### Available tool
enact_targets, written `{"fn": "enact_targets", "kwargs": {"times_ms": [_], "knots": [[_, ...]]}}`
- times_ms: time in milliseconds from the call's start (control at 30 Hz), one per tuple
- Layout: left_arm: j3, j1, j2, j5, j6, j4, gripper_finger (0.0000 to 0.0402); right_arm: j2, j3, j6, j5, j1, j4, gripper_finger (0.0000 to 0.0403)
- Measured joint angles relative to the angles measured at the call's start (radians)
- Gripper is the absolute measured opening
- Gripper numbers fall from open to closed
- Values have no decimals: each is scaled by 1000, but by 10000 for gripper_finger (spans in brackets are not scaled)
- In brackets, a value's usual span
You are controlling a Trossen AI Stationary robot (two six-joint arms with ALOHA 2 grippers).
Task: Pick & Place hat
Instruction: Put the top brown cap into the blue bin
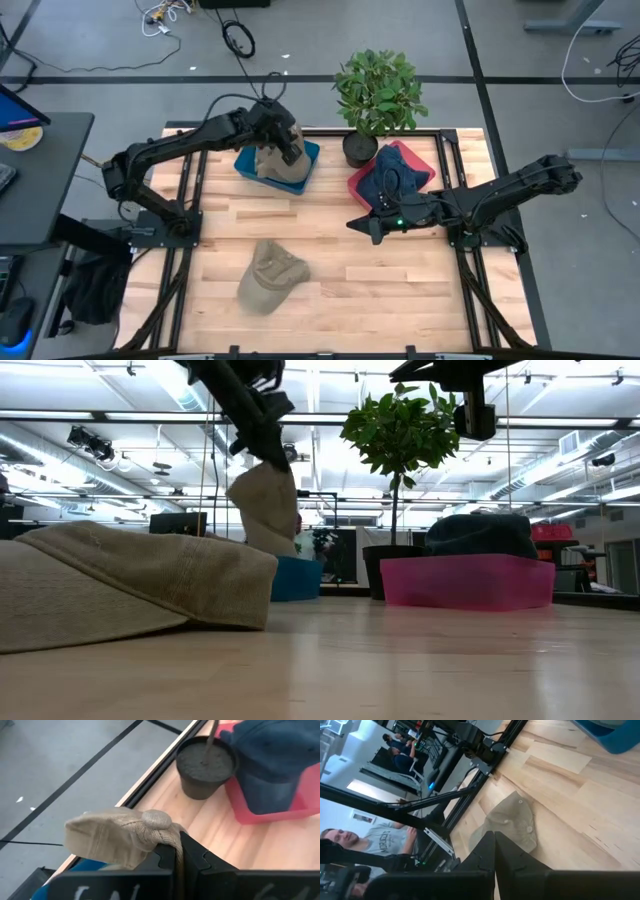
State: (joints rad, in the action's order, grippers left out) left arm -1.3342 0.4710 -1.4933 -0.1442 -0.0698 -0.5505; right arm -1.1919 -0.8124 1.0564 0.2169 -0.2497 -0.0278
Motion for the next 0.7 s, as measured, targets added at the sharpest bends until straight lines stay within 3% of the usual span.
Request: {"fn": "enact_targets", "kwargs": {"times_ms": [300, 700], "knots": [[0, -4, -64, -24, -4, 96, 5, 0, 0, 6, 1, 0, 1, 2], [0, -4, -67, -115, -104, 25, 5, 0, 0, 0, 11, 0, 2, 2]]}}
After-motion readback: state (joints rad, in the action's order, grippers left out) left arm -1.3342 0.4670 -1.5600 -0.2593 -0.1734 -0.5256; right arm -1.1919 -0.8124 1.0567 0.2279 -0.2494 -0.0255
